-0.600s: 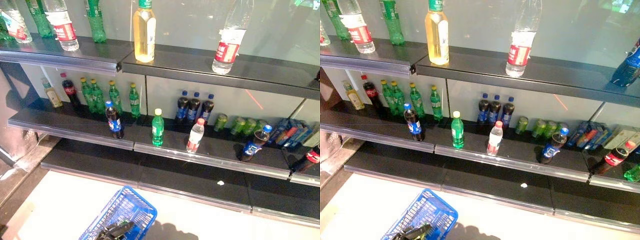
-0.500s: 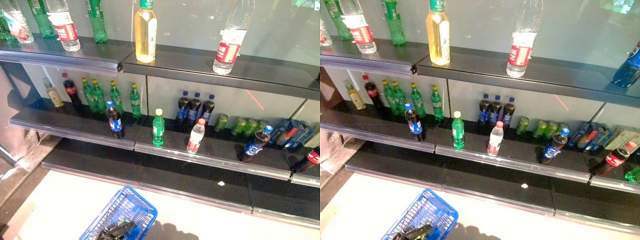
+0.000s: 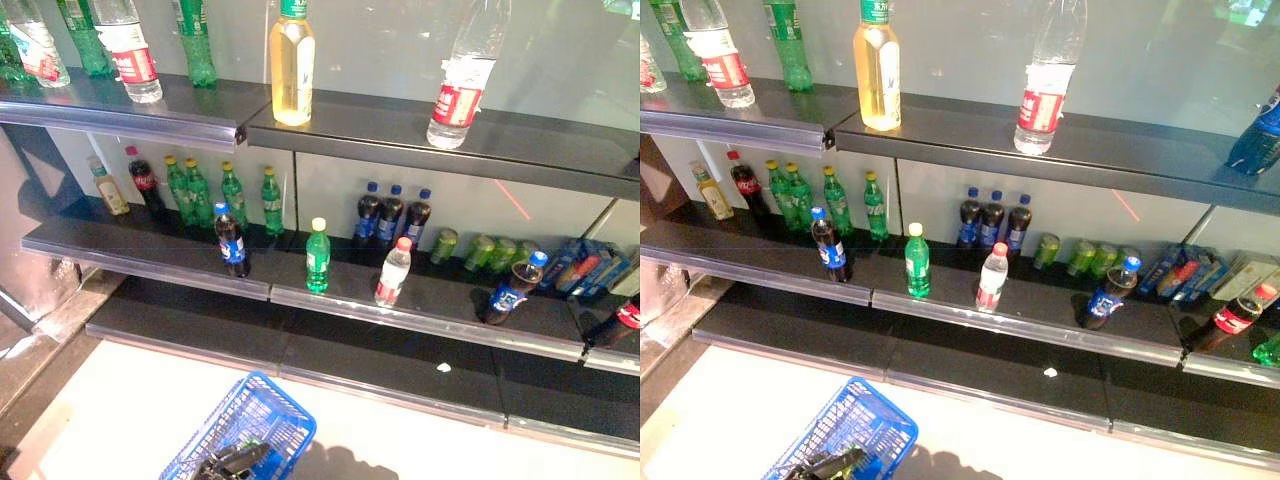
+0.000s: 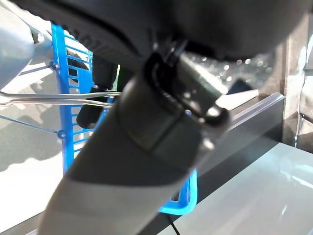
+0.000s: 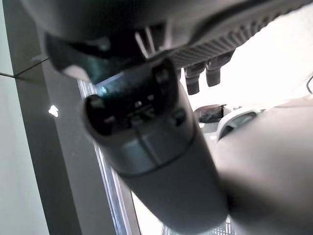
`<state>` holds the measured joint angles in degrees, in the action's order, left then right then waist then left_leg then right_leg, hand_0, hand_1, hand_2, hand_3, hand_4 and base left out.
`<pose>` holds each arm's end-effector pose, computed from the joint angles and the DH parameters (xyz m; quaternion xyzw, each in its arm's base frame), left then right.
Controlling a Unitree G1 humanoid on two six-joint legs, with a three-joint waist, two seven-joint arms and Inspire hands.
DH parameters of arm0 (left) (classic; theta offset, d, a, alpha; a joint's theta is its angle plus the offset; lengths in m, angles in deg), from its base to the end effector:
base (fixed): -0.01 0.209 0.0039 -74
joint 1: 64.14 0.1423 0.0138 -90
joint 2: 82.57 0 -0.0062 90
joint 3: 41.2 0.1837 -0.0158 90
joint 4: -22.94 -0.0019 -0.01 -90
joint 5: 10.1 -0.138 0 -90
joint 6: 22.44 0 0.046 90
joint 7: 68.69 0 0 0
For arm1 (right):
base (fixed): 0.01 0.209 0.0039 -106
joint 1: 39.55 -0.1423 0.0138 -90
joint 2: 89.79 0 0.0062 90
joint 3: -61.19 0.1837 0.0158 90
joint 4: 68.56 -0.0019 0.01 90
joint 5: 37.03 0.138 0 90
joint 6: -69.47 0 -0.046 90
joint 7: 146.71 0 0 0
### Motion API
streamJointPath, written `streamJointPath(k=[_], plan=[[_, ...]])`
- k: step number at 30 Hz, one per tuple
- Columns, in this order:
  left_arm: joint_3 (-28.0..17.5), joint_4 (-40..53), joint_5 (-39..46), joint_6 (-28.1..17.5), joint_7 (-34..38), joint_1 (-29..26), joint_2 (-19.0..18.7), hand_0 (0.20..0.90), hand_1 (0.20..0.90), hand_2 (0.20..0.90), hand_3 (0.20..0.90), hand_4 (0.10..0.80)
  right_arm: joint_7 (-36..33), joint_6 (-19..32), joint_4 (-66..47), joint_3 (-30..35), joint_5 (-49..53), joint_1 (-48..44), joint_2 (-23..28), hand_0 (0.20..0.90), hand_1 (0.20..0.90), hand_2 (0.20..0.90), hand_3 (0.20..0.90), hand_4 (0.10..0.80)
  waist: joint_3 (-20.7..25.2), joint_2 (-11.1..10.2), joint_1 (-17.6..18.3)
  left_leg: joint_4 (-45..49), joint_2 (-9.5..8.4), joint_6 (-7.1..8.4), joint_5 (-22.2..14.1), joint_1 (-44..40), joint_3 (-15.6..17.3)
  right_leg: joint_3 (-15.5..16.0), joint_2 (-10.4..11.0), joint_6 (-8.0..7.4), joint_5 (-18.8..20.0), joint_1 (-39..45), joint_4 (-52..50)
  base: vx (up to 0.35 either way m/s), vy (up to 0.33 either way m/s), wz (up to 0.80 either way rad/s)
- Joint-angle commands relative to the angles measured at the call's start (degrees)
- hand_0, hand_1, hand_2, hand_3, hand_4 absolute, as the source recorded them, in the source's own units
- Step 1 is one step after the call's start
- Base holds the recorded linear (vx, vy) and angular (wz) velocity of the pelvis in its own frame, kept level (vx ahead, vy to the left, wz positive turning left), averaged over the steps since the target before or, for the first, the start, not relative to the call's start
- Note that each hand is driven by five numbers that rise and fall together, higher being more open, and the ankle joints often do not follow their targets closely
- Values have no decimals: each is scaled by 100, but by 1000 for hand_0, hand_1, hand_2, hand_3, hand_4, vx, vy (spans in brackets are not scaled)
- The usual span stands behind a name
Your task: Pick up the drink and place into the basket.
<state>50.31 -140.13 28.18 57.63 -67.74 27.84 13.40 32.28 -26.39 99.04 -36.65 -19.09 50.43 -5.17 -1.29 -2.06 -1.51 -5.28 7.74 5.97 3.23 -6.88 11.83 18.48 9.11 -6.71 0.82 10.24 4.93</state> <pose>0.0567 0.2150 -0.1197 -0.1615 0.4920 0.2627 0.8141 0.0449 -0.2091 -0.1248 0.0062 0.6579 -0.1085 0.7452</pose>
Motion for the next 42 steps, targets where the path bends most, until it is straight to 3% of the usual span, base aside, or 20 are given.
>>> streamJointPath(k=[1,7,16,22,26,29,36,42], plan=[[311,-122,-209,-39,23,-152,152,300,300,300,200,100,-420,-295,814,-128,-308,-205,146,900,900,900,900,800,-270,344,-260,28,304,90,-42,76,-233,177,231,-42,-16,-81,-246,0,0,0],[332,-105,-205,-14,127,-176,154,300,300,300,200,100,-580,-146,737,-203,-381,-243,153,900,900,900,900,800,-267,335,-277,28,303,96,-33,86,-249,176,228,-38,-15,-87,-257,0,0,0],[367,164,-410,189,232,-171,52,300,300,300,200,100,-358,745,43,-672,-872,-544,206,900,900,900,900,800,-308,231,-430,28,309,104,-20,99,-339,202,218,-33,-27,-64,-272,-2,-16,1],[362,725,-437,435,454,-14,-66,300,300,300,200,100,-501,839,-1458,-1380,-1074,-592,327,900,900,900,900,800,-398,89,-516,28,361,115,57,155,-370,159,194,-42,-10,-125,-317,-9,-42,8],[235,1162,-389,520,643,201,-93,300,300,300,200,100,-567,-54,-3914,-1850,-1129,-371,650,900,900,900,900,800,-523,-21,-464,28,386,117,113,258,-357,100,179,-55,8,-247,-365,-25,-27,4],[155,1222,-377,491,656,312,-95,300,300,300,200,100,-352,-148,-4794,-1948,-969,-261,799,900,900,900,900,800,-554,-61,-431,44,393,115,115,290,-335,73,178,-55,5,-281,-375,0,0,0],[62,1138,-295,280,552,458,-142,300,300,300,200,100,-105,414,-6208,-1923,-648,-252,1136,900,900,900,900,800,-732,-105,-389,437,376,88,20,539,-331,-34,241,-22,-42,-523,-606,18,7,0],[256,1228,-328,204,515,357,-194,300,300,300,200,100,-740,927,-7077,-1696,-463,-749,1257,900,900,900,900,800,-1023,-14,-437,631,342,6,-1,839,-459,-44,314,-5,-191,-873,-1111,-16,20,2]])
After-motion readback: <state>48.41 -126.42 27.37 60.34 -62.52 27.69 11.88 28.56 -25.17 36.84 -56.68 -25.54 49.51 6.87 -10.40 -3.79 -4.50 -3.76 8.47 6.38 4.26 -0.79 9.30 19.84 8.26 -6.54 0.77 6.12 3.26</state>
